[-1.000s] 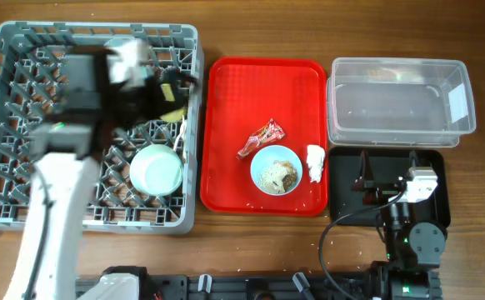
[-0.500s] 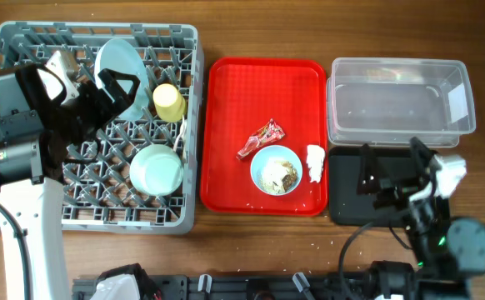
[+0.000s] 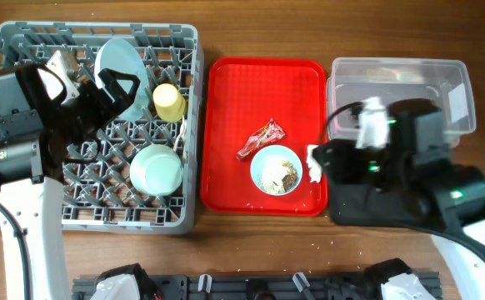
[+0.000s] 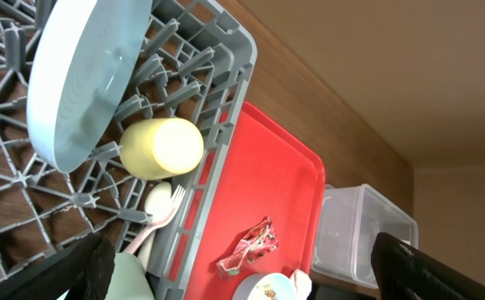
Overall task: Sort waste into correct bins and load items into the dishwasher rack
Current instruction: 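Grasp the bowl rim with the right gripper and lift it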
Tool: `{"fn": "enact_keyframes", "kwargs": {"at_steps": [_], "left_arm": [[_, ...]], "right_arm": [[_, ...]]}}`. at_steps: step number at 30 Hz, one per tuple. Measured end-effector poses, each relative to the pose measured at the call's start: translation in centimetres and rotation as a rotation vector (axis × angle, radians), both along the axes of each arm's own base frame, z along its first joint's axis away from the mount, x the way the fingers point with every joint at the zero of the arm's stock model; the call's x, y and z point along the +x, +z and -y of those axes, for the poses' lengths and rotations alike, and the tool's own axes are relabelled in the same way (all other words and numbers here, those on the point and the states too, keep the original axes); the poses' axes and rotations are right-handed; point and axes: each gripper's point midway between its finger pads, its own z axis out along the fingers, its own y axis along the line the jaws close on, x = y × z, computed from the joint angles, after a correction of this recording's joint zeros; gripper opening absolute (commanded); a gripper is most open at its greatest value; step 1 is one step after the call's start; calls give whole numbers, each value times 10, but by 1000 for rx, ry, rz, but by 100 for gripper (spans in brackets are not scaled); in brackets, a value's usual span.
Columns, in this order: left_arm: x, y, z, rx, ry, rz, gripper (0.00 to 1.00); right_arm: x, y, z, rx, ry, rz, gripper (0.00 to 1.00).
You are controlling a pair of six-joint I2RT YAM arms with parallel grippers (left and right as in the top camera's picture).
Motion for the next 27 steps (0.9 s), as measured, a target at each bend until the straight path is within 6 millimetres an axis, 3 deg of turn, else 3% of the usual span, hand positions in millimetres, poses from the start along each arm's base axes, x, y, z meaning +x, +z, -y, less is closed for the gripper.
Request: {"fn": "enact_keyframes", "kwargs": {"at_steps": [5,8,11,15,20,23,24,25,27], "left_arm": [[0,0,0,0,0,0,100],[0,0,0,0,0,-1,100],[0,0,0,0,0,0,100],[0,0,0,0,0,-1,100],[0,0,0,0,0,-1,100],[0,0,0,0,0,-1,100],[0,0,0,0,0,-1,100],[0,0,0,0,0,-1,100],[0,0,0,0,0,-1,100]], "right_arm": [[-7,-42,-62,-164,143,-6,43],[-9,-84,-94,-289,190,-47,35],[-3,-130,-115,-421,213,-63,34],[11,-169,-122,-508,201,-71,35],[30,-189,-121,-571,161,-29,35],[31,-212,-121,-612,166,-57,34],[30,-219,-120,-625,169,-69,29],[29,-225,-118,-637,172,-81,16],[28,-230,-117,-646,170,-92,9]]}}
